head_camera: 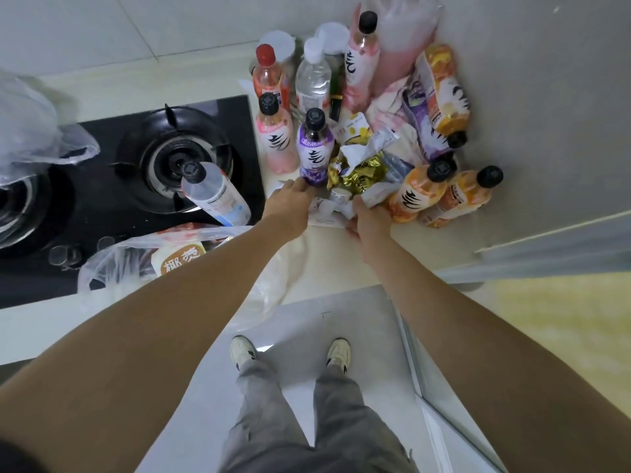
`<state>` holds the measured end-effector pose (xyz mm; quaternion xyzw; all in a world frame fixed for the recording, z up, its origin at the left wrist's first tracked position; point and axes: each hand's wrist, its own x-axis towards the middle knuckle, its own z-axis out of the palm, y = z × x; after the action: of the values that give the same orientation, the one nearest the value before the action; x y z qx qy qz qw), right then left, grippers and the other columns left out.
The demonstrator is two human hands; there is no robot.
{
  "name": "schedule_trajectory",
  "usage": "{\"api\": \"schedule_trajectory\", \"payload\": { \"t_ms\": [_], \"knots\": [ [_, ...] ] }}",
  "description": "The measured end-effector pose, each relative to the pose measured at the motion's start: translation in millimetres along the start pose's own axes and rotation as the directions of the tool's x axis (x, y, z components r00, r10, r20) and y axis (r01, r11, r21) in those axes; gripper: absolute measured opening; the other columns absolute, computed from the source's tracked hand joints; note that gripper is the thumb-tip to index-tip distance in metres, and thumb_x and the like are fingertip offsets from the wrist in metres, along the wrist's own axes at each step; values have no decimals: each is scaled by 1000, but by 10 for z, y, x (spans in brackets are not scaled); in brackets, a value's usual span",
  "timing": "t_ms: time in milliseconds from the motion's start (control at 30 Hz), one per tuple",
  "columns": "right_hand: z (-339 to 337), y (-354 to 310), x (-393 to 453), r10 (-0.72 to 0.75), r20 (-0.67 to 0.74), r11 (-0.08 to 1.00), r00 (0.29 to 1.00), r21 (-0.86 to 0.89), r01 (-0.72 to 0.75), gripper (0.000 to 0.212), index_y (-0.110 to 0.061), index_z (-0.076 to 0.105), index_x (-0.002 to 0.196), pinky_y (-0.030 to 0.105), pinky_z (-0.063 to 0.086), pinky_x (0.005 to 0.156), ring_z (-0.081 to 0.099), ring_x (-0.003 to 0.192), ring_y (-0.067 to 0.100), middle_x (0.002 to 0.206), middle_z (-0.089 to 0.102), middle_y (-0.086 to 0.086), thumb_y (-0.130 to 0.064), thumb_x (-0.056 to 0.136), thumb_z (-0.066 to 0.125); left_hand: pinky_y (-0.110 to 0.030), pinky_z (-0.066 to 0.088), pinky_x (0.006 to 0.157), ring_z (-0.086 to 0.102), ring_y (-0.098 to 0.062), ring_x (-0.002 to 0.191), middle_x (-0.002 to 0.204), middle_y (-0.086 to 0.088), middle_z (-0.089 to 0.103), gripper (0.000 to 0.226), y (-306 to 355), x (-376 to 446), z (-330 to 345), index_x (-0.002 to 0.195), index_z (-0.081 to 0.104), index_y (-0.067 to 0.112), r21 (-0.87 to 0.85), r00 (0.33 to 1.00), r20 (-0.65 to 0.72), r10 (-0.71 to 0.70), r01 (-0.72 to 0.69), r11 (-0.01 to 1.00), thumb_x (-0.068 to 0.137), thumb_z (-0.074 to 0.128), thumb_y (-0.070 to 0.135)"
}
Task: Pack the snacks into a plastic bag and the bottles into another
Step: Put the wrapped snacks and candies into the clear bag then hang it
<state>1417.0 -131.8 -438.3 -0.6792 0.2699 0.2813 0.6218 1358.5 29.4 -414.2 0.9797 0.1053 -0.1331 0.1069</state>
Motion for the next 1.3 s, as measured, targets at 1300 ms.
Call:
{"api": "schedule_trajectory", "payload": {
  "t_ms": [1300],
  "knots": [
    [1188, 1071, -1739, -98, 432, 754, 897, -555, 350, 22, -10, 67, 114, 36, 62, 56, 72, 87, 27, 107, 71, 7, -16, 92, 70, -30, 47, 81, 64, -26, 104, 110, -6, 70, 37, -1294, -2205, 27, 126, 55, 12, -747, 757, 103, -645, 487, 452, 92, 66, 21]
  ]
}}
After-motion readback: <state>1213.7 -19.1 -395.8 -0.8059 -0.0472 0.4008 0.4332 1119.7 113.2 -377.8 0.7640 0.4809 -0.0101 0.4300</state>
